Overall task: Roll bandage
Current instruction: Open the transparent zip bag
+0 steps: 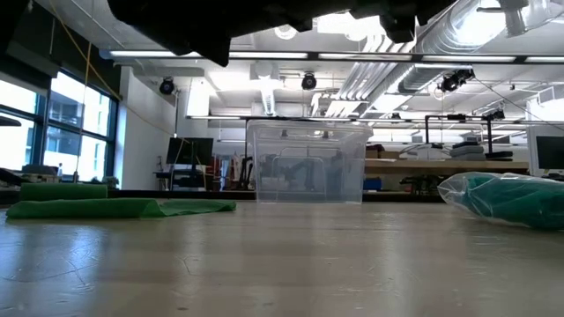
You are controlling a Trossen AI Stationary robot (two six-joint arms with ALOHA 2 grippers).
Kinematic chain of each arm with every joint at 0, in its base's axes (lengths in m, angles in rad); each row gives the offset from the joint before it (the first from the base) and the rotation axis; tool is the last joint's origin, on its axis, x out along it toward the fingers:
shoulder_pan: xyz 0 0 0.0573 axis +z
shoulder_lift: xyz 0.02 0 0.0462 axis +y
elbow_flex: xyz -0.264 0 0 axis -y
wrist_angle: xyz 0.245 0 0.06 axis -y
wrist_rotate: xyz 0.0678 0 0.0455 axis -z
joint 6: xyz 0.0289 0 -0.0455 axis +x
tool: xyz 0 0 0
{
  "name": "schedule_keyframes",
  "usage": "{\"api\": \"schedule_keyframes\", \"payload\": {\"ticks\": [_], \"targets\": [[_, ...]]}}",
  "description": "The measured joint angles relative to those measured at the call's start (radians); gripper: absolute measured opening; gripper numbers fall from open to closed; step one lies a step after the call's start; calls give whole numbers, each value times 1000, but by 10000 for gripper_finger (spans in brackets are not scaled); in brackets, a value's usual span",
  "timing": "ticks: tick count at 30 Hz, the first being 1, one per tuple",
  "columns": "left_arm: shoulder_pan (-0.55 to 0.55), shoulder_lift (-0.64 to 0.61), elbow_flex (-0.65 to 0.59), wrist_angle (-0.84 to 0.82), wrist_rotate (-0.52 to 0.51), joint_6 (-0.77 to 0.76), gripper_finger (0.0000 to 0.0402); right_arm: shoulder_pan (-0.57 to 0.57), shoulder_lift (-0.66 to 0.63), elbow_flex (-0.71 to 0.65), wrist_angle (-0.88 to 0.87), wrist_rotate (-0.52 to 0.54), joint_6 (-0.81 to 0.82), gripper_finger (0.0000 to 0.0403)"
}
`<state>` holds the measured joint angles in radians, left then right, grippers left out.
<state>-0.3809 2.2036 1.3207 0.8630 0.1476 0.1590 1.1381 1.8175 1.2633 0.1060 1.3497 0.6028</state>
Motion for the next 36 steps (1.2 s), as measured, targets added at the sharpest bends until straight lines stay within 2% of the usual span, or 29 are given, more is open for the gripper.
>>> {"api": "schedule_keyframes", "payload": {"ticks": [7, 11, 16, 18, 20, 23, 26, 29, 31, 36], "targets": [[0, 0, 21, 3, 44, -31, 174, -14, 0, 0, -2, -6, -23, 0], [-1, -5, 25, -1, 50, -42, 122, -21, 0, 0, -3, 13, -43, 0], [-3, -9, 25, -12, 54, -46, 25, -21, 0, 0, -8, 25, -54, 0], [-7, -10, 25, -15, 54, -41, 8, -21, 0, 0, -9, 35, -53, 0], [-13, -10, 25, -26, 43, -27, 10, -19, 1, 0, -13, 45, -54, 0], [-23, -34, 25, -107, -28, -24, 3, -18, 1, 0, -35, 48, -30, 0], [-43, -88, 25, -259, -187, 7, 2, -18, 1, 0, -98, 45, 36, 0], [-72, -136, 26, -409, -380, 61, 1, -19, 1, 0, -217, 19, 174, 0], [-86, -169, 26, -510, -471, 84, 1, -24, 1, 0, -305, 1, 277, 0], [-94, -245, 26, -736, -579, 59, 1, -40, 1, 0, -523, -20, 563, 1]]}}
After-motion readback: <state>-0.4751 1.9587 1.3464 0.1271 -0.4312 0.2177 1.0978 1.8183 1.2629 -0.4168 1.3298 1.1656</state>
